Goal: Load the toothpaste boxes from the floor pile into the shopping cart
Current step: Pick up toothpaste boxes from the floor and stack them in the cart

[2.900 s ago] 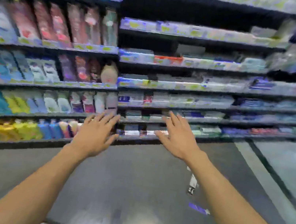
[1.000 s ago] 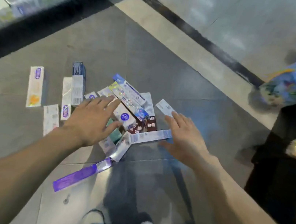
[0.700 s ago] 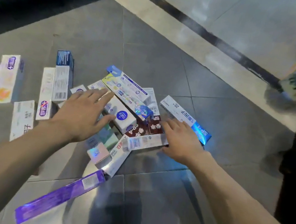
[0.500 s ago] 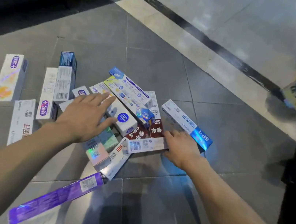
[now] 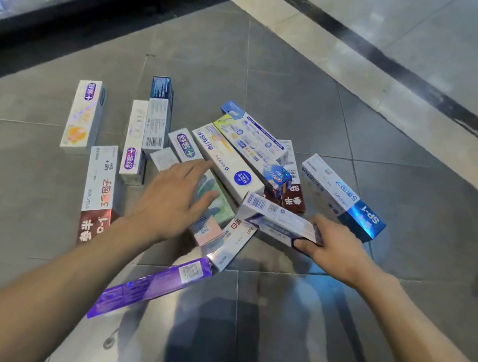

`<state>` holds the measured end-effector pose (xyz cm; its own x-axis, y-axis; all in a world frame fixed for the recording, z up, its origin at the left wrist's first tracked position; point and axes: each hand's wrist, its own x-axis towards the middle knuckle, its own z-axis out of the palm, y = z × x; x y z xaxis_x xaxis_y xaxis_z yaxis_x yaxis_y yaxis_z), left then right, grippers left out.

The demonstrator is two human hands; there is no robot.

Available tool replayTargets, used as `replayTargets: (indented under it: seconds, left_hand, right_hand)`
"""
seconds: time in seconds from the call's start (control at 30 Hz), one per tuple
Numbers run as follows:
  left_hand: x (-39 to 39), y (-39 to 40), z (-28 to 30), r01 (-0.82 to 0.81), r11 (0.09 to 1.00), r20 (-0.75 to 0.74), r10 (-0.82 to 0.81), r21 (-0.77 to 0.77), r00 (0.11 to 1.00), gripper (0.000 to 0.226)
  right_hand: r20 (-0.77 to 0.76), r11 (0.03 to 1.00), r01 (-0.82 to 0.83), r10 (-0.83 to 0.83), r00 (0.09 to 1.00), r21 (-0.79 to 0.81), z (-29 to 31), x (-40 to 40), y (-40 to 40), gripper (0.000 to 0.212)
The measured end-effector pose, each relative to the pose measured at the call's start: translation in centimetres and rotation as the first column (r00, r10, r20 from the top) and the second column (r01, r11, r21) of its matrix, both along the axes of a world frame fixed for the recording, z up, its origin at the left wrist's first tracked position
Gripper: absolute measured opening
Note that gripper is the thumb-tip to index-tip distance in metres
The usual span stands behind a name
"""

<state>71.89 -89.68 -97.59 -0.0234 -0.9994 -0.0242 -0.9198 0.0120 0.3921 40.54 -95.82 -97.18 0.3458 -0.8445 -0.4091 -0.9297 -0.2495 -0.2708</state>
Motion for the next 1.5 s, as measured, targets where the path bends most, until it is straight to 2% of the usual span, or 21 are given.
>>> replayTargets:
  seconds: [0.1,0.17,0.23,0.33,0.43,0.53,0.63,0.73,0.83,0.93,1.03,1.13,1.2,1.27,1.4,1.5]
  left_hand:
    - [0.2,3.4,-0.6,-0.084,0.995,-0.103,0.078,-0.059,0.992,0.065]
    - [0.0,5.9,-1.1,-0.119,0.992,-0.135,0.112,-0.042,0.984,0.064]
    - [-0.1,8.4,-2.0,-0.086,0.996,-0.094,0.089,0.038,0.992,0.071]
    - [0.1,11.1,-4.0,0.042,0.985,0.056,-0.052,0.17,0.997,0.088]
    - [0.3,12.1,-6.0,0.081,0.972,0.163,-0.119,0.222,0.979,0.092]
    - [0.1,12.2,-6.8,0.081,0.951,0.269,-0.165,0.299,0.949,0.081]
    - [0.1,12.0,-6.7,0.039,0.935,0.146,-0.096,0.353,0.985,0.063]
    - [0.0,12.6,-5.2,0.03,0.93,-0.139,0.023,0.366,0.99,0.056]
    - [-1.2,13.4,-1.9,-0.098,0.952,-0.469,0.231,0.29,0.853,0.05]
    - [-2.4,11.5,4.3,-0.22,0.937,-0.647,0.347,0.271,0.679,0.043]
    - [-3.3,8.2,12.4,-0.298,0.917,-0.734,0.391,0.264,0.555,0.039]
    - [-4.4,6.0,22.1,-0.367,0.879,-0.822,0.437,0.305,0.364,0.03]
    - [-5.3,4.9,29.7,-0.349,0.852,-0.854,0.477,0.39,0.209,0.037]
    - [-6.1,4.5,38.0,-0.335,0.83,-0.864,0.497,0.446,0.082,0.035]
    - [-6.9,4.7,55.4,-0.359,0.83,-0.887,0.461,0.427,0.01,0.046]
    - [-6.7,6.1,67.7,-0.385,0.836,-0.909,0.417,0.39,-0.014,0.053]
  right_hand:
    - [0.201,0.976,0.198,-0.213,0.956,0.095,0.6,-0.2,1.4,0.028]
    - [0.364,0.904,0.354,-0.422,0.83,0.241,0.8,0.1,2.6,0.023]
    - [0.473,0.803,0.428,-0.593,0.652,0.415,0.8,0.8,3.7,0.021]
    - [0.531,0.679,0.425,-0.734,0.424,0.598,1.1,2.5,4.8,0.018]
    - [0.527,0.621,0.403,-0.784,0.329,0.672,1.2,3.9,5.6,0.016]
    - [0.518,0.587,0.374,-0.81,0.277,0.718,1.1,4.9,6.3,0.015]
    - [0.501,0.582,0.383,-0.813,0.296,0.717,0.9,5.2,6.6,0.017]
    - [0.493,0.597,0.412,-0.802,0.337,0.689,1.0,5.4,6.2,0.023]
    - [0.485,0.61,0.415,-0.791,0.373,0.675,2.4,5.8,5.6,0.028]
    - [0.51,0.624,0.391,-0.78,0.364,0.676,6.6,6.8,5.7,0.032]
    - [0.561,0.659,0.353,-0.751,0.348,0.664,13.8,7.5,6.3,0.035]
    - [0.571,0.638,0.351,-0.77,0.285,0.685,23.9,8.2,6.8,0.033]
    - [0.573,0.635,0.346,-0.773,0.272,0.691,31.5,8.5,7.1,0.038]
    - [0.588,0.638,0.342,-0.769,0.249,0.69,39.1,8.6,7.4,0.044]
    - [0.63,0.679,0.319,-0.734,0.255,0.661,56.0,8.8,8.0,0.031]
    - [0.676,0.735,0.283,-0.678,0.288,0.617,68.3,9.0,8.9,0.033]
